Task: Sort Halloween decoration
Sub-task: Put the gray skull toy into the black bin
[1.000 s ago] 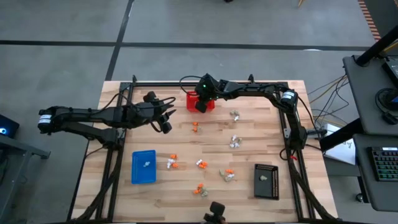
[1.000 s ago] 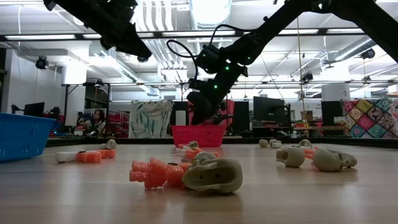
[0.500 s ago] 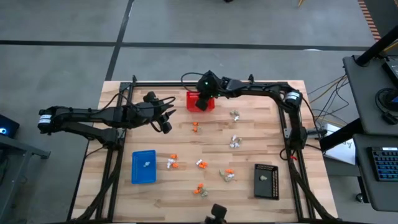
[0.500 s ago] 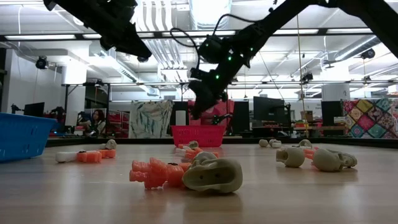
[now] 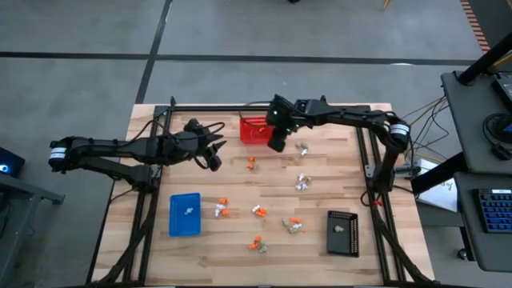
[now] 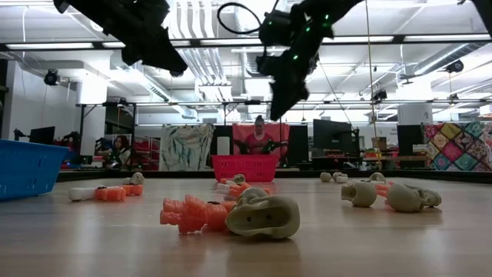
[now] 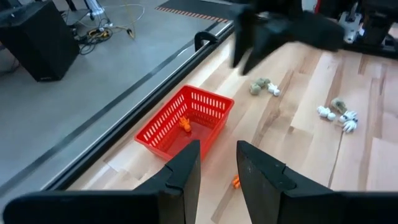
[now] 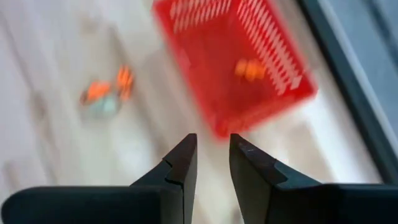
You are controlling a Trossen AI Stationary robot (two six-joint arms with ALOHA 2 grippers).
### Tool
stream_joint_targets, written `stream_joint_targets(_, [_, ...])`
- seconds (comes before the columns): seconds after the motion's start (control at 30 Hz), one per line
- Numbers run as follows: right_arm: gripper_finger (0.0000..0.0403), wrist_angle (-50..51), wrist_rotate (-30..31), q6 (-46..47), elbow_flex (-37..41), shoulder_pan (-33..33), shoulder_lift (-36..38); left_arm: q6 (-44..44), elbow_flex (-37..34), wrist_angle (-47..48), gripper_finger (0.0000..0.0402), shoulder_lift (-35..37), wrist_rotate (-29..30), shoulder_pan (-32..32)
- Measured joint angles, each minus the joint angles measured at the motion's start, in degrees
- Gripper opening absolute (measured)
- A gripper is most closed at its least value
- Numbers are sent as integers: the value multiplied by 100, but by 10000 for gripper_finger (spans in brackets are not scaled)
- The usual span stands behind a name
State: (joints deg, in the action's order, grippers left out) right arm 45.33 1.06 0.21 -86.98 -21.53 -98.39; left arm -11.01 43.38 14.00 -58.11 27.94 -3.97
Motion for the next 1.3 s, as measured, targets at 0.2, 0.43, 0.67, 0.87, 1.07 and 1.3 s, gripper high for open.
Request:
stream_joint_targets(0.2, [84, 855, 0, 369, 239, 487, 420, -457, 0, 20, 87, 0, 0, 0])
stream_joint_targets(0.43, [73, 257, 0, 782, 1206, 1138, 1190, -955, -2, 57, 87, -131, 0, 0])
stream_joint_targets(0.67, [73, -1405, 51, 1329, 2395, 1696, 1892, -1313, -2, 61, 87, -642, -4, 0])
stream_joint_targets(0.87, [72, -3487, 44, 1272, 3464, 1962, 2198, -1597, 0, 96, 87, -1082, -323, -37])
stream_joint_targets(1.07, [69, -3725, 48, 1366, 3789, 1967, 2225, -2080, 306, 1129, 87, -1456, -490, -216])
stream_joint_targets(1.3, [71, -3752, 50, 1421, 3797, 1967, 2186, -2339, 631, 2396, 87, -1977, -498, -526])
